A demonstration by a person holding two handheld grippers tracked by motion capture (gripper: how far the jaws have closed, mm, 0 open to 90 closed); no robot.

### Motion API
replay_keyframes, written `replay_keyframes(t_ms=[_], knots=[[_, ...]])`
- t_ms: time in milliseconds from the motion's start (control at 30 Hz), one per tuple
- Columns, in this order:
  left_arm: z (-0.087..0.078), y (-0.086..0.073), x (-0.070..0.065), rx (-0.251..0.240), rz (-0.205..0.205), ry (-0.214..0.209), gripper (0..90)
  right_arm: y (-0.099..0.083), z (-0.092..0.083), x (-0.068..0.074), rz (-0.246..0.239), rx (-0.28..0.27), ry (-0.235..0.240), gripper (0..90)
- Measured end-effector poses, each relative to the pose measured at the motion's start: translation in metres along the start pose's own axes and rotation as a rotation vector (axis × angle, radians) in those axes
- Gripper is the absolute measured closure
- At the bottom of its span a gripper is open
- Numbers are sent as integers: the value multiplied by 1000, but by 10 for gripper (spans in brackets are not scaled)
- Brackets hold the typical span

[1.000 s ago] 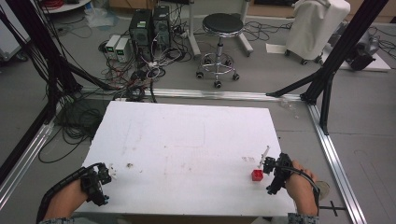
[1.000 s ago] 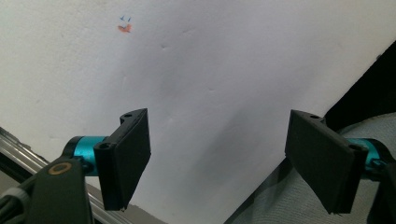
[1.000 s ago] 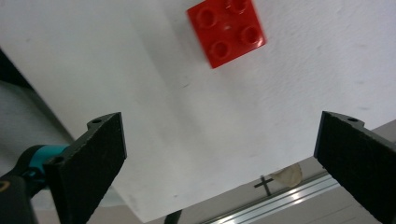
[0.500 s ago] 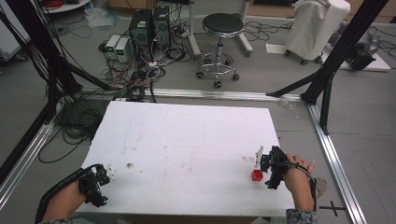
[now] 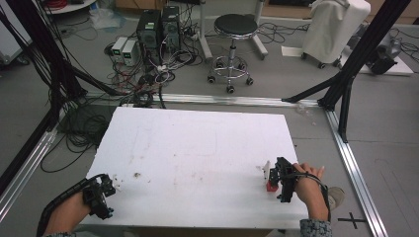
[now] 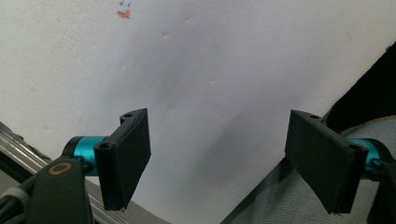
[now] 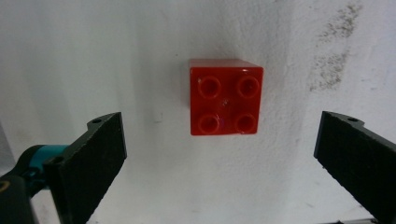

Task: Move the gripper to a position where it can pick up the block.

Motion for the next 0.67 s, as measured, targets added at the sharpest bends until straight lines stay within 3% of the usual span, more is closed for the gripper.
replay_keyframes(t_ms=[167,367,667], knots=[[0,1,-1,-1,1,-3,226,8,7,-3,-39,0,35,16],[1,1,-1,-1,4,0,226,12,13,-6,-54,11,48,16],[1,2,-2,-6,6,2,227,11,15,-6,-48,6,50,16]])
Point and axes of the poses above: each handheld gripper's, and its own axes: z roughly forward along the jaws, y roughly out of its top, x roughly to its left, the point moved 1 cm from there along z, roughly forward along the jaws, and after that the axes turned 12 degrees about y, right-handed, at the moved point
